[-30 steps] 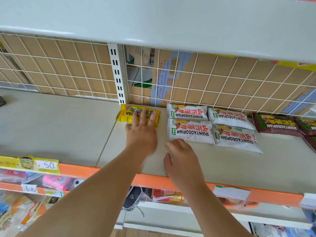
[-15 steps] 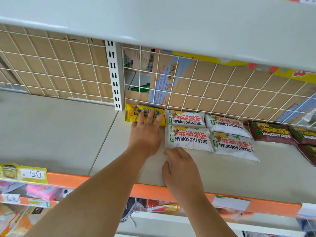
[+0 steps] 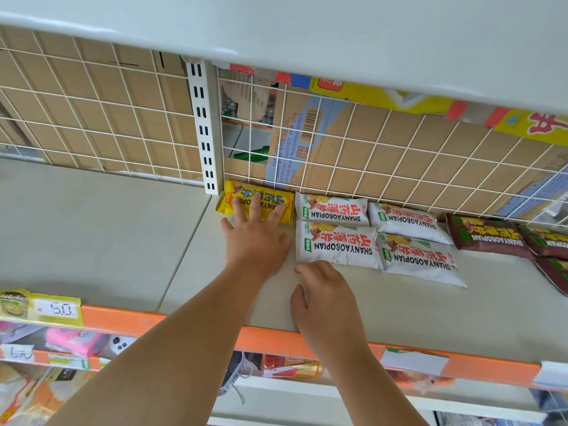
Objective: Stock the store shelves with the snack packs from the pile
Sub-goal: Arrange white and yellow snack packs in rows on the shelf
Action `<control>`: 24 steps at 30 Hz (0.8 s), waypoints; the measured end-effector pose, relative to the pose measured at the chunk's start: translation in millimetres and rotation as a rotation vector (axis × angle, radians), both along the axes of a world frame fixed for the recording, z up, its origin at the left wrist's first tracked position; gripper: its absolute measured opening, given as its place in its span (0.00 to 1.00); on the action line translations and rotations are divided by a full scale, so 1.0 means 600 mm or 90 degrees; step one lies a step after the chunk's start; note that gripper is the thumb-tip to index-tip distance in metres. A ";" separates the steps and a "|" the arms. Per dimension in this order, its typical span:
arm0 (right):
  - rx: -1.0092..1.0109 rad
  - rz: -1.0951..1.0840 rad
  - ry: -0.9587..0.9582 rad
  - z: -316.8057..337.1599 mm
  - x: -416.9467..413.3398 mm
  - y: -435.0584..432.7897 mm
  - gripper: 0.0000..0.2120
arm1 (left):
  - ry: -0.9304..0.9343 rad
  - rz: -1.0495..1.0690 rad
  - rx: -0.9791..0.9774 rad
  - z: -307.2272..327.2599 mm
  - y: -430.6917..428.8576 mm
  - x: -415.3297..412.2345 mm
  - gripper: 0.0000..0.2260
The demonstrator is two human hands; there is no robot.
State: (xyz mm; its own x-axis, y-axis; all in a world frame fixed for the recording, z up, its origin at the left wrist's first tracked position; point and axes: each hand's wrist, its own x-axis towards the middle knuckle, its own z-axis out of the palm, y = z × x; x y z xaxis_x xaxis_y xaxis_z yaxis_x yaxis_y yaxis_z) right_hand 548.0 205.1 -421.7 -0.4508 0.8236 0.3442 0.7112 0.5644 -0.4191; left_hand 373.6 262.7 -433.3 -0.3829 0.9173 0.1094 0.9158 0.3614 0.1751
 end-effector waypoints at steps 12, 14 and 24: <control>-0.007 0.019 0.001 0.002 0.001 0.002 0.13 | -0.013 -0.021 -0.008 -0.012 -0.059 0.007 0.31; -0.021 0.026 -0.007 0.006 0.002 0.002 0.14 | -0.050 -0.039 -0.042 -0.009 -0.080 0.001 0.32; -0.034 0.200 0.014 0.137 -0.072 -0.057 0.23 | -0.026 0.032 0.102 0.107 -0.323 -0.029 0.31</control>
